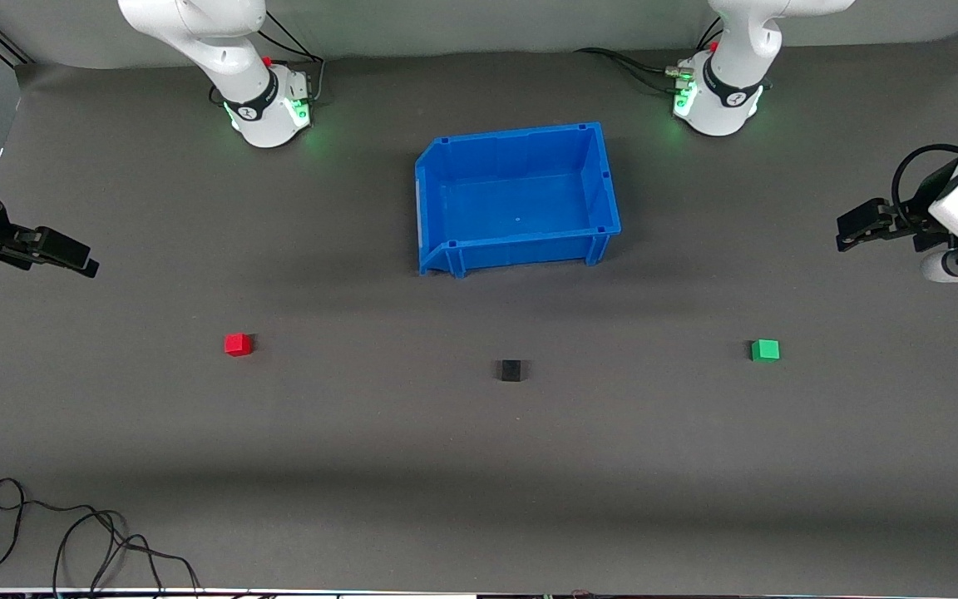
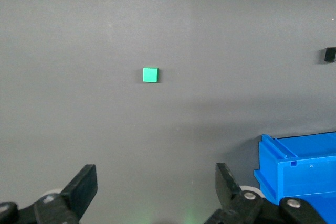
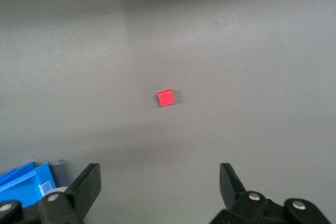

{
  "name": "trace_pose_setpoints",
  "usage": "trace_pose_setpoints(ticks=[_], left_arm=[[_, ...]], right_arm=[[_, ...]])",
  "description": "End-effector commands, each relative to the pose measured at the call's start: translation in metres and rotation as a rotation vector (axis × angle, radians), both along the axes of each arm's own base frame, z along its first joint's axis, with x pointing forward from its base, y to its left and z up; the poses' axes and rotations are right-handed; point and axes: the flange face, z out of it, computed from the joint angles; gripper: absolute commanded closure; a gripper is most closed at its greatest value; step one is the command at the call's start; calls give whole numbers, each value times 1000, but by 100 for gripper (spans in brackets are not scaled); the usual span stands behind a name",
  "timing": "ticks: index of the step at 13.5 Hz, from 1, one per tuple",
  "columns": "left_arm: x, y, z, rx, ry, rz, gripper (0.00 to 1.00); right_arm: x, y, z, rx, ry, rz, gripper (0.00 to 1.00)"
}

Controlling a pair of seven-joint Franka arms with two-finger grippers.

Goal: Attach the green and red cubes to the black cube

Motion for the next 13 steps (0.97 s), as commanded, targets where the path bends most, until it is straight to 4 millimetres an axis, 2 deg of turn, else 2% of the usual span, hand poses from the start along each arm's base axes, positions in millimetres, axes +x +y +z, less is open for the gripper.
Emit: trace_pose_setpoints(ticks=[1,9,11,13], left_arm=[[-4,-1,4,3,7,-15,0],[-3,2,5,-1,6,19,0],[-3,2,5,6,6,150,0],[-3,0,4,10,10,323,0]], right_arm=[[2,4,4,-25,-7,14,0],[1,7,2,-24,2,19,0],[3,5,0,-22,1,29,0],[8,6,-19,-21,26,31,0]])
